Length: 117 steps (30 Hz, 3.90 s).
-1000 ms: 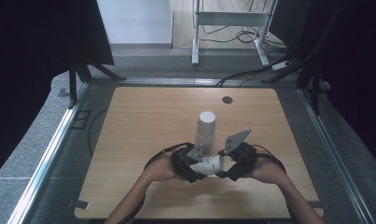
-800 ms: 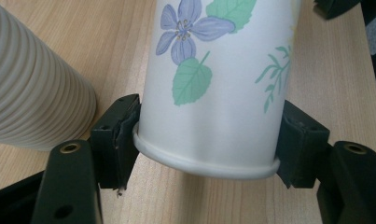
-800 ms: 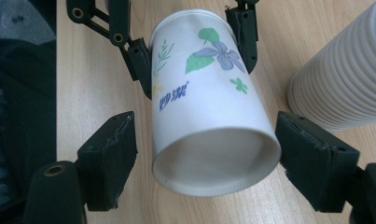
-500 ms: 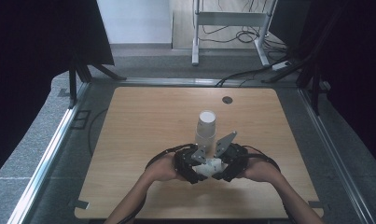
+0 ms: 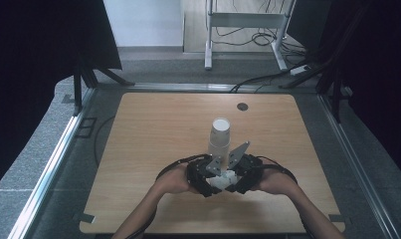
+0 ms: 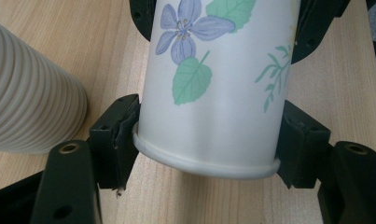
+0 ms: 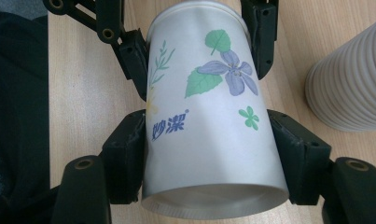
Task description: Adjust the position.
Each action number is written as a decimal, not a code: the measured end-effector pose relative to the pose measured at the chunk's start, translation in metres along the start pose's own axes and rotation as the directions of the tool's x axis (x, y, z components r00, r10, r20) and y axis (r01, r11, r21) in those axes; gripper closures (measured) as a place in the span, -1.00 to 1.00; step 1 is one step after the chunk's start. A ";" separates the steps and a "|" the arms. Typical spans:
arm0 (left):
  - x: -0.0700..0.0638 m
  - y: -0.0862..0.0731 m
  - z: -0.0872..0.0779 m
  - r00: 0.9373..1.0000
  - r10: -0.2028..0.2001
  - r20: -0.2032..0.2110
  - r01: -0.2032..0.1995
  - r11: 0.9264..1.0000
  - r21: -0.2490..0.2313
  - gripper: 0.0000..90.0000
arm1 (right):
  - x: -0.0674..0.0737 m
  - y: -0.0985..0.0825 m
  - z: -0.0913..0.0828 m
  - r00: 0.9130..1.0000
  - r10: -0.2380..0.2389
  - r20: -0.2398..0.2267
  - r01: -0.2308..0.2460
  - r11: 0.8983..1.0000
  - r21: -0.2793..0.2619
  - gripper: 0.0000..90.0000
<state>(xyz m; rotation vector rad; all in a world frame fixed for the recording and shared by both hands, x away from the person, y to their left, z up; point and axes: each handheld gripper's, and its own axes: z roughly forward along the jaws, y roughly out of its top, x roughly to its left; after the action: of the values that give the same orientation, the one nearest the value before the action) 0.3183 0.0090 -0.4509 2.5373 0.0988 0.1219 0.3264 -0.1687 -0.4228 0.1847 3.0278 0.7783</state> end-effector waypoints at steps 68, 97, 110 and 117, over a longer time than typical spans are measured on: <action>0.000 -0.021 -0.021 0.993 -0.062 0.096 0.092 0.934 -0.346 -0.39 | 0.006 -0.049 -0.010 0.999 0.024 -0.049 -0.042 0.901 -0.433 -0.22; -0.003 -0.006 -0.019 0.999 0.010 0.033 -0.005 0.990 -0.143 -0.32 | 0.011 -0.025 -0.011 0.999 -0.033 0.027 0.036 0.988 -0.152 -0.46; -0.009 0.006 -0.016 0.997 0.073 0.006 -0.073 0.997 -0.014 -0.32 | 0.012 -0.008 0.006 0.995 -0.098 0.012 0.098 0.995 0.019 -0.31; -0.011 0.010 -0.015 0.995 0.101 0.002 -0.101 0.995 0.015 -0.32 | 0.013 -0.007 0.010 0.994 -0.105 0.006 0.105 0.993 0.047 -0.23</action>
<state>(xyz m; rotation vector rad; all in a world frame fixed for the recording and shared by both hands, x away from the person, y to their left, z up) 0.3067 0.0083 -0.4339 2.5574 -0.0290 0.1599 0.3130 -0.1686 -0.4350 0.0289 3.0207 0.6973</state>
